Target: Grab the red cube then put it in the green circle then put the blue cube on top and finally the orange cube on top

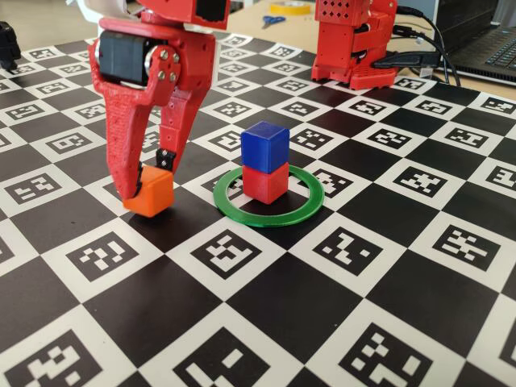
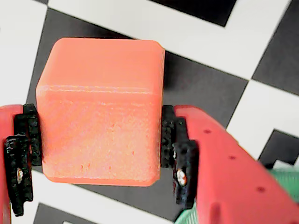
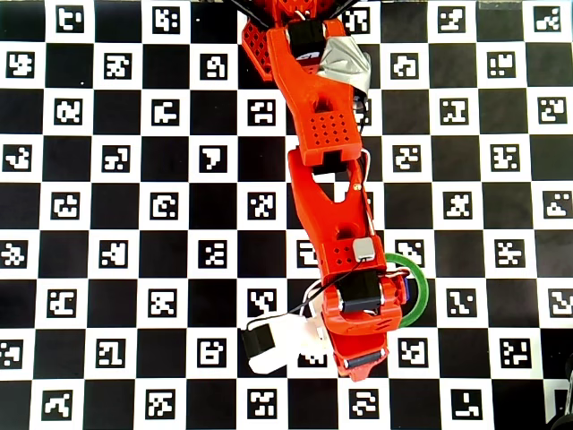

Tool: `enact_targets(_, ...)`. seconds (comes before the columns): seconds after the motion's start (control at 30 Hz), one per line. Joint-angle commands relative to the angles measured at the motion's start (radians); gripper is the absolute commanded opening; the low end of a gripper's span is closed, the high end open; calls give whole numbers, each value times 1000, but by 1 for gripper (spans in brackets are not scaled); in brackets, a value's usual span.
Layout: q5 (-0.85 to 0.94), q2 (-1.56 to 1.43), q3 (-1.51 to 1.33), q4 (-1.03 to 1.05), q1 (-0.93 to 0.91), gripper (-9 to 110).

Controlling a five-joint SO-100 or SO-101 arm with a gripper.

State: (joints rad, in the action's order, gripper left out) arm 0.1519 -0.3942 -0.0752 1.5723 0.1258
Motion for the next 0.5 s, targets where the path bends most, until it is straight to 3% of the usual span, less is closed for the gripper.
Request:
enact_targets(0.0,-8,-298,-84,3,-15,10)
enact_targets(0.47,-123,-759,-623,-44,8,9)
